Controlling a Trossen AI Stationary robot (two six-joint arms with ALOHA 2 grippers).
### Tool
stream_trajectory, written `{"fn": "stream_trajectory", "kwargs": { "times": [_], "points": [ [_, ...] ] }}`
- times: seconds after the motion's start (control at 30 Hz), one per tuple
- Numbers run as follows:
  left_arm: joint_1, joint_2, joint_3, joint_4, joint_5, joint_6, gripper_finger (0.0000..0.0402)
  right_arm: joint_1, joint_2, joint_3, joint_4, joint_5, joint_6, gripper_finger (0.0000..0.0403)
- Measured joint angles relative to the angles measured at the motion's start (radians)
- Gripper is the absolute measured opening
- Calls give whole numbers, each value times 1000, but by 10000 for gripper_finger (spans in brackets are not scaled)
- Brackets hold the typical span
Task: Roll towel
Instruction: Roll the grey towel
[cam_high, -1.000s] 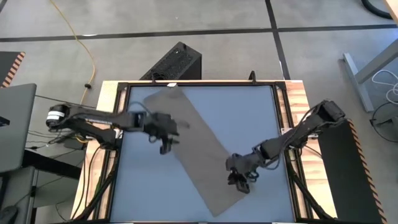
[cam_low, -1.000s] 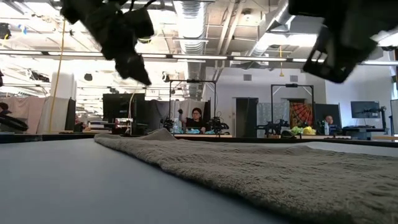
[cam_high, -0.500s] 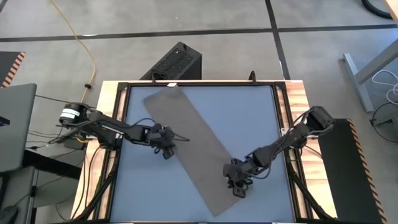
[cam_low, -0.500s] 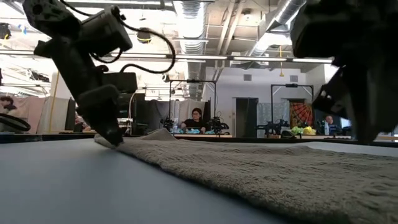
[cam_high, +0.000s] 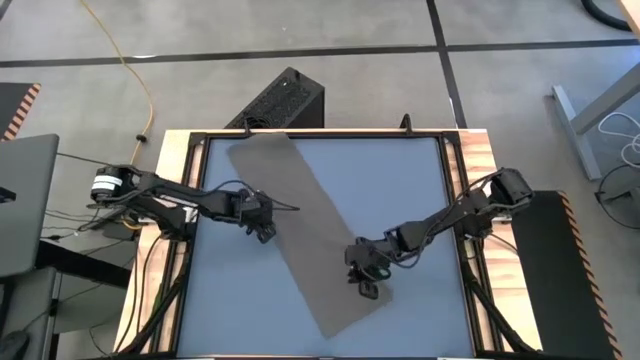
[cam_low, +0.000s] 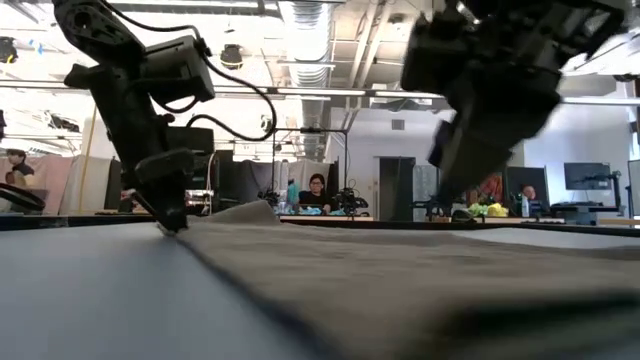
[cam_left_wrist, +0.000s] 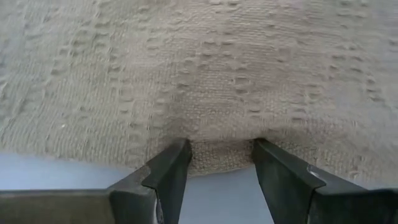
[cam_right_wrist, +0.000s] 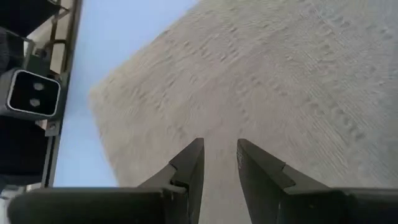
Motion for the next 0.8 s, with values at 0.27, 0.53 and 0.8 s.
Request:
{"fn": "stream_trajectory", "kwargs": {
  "times": [0.27, 0.53, 0.8],
  "points": [
    [69, -148, -7, -162, 6, -10, 176, -65, -1, 32, 12, 40, -252, 122],
    [53, -312, -5, -58, 97, -46, 176, -111, -1, 49, 11, 18, -509, 122],
    [-91, -331, -7, 159, 214, -17, 176, -121, -1, 49, 48, -8, -694, 122]
  ]
}}
